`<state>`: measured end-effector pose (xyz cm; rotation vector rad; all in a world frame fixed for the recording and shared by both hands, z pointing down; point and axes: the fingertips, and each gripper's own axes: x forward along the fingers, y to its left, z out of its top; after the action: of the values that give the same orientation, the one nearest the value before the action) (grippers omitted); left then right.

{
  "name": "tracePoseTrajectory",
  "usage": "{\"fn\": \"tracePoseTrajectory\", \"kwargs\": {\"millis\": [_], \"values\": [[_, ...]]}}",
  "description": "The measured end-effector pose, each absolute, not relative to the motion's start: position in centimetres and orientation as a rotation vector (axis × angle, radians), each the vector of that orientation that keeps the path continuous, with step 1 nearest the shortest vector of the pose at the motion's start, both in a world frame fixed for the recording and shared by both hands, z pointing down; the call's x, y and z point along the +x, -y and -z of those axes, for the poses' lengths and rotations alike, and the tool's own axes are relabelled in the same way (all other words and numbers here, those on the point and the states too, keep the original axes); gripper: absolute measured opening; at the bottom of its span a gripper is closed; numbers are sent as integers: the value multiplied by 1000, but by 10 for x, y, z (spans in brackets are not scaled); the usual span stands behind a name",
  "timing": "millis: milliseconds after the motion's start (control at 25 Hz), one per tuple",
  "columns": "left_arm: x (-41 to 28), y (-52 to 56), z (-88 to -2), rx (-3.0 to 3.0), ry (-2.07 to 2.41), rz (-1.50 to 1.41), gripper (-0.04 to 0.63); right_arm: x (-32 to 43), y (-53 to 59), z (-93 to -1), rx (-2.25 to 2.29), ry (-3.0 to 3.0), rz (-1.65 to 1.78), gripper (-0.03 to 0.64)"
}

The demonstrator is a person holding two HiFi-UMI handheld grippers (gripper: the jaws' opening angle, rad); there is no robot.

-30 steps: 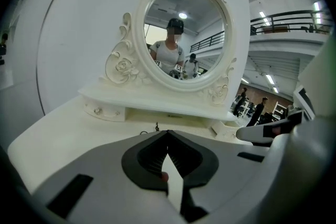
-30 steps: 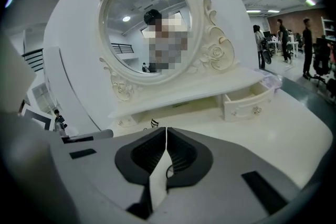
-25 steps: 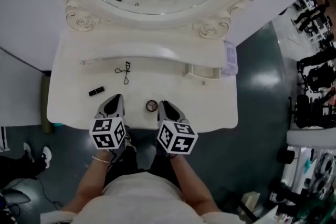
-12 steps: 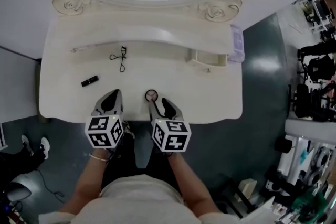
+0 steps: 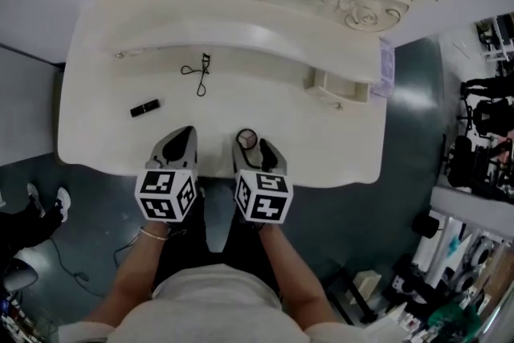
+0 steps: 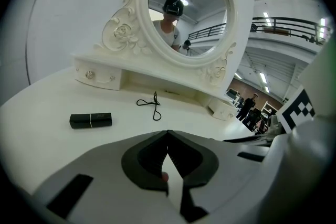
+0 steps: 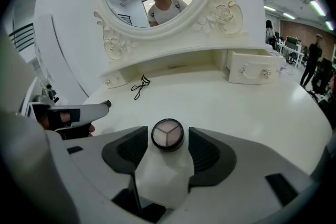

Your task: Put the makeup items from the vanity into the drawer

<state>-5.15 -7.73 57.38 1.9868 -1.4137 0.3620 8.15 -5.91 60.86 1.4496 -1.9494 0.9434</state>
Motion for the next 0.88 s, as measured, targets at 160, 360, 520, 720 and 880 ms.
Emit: {"fn": "tracePoseTrajectory", "kwargs": {"millis": [160,360,520,720,880], "values": [[-53,75,-580,1975,1397,-355,3,80,60,-614,1445,1915,-931,230],[-58,74,-586,1973,1388,-361,3,77,61,-620,1441,1877,-912,229],[-61,71,-590,1963,1386,-366,3,78,62,-622,1457,1855,-907,229],[-59,70,-592,1962,1383,-374,3,80,63,-623,1473,1850,-929,224],[-56,69,-591,1967,1381,-375,3,81,63,-624,1469,1866,-966,221]]}}
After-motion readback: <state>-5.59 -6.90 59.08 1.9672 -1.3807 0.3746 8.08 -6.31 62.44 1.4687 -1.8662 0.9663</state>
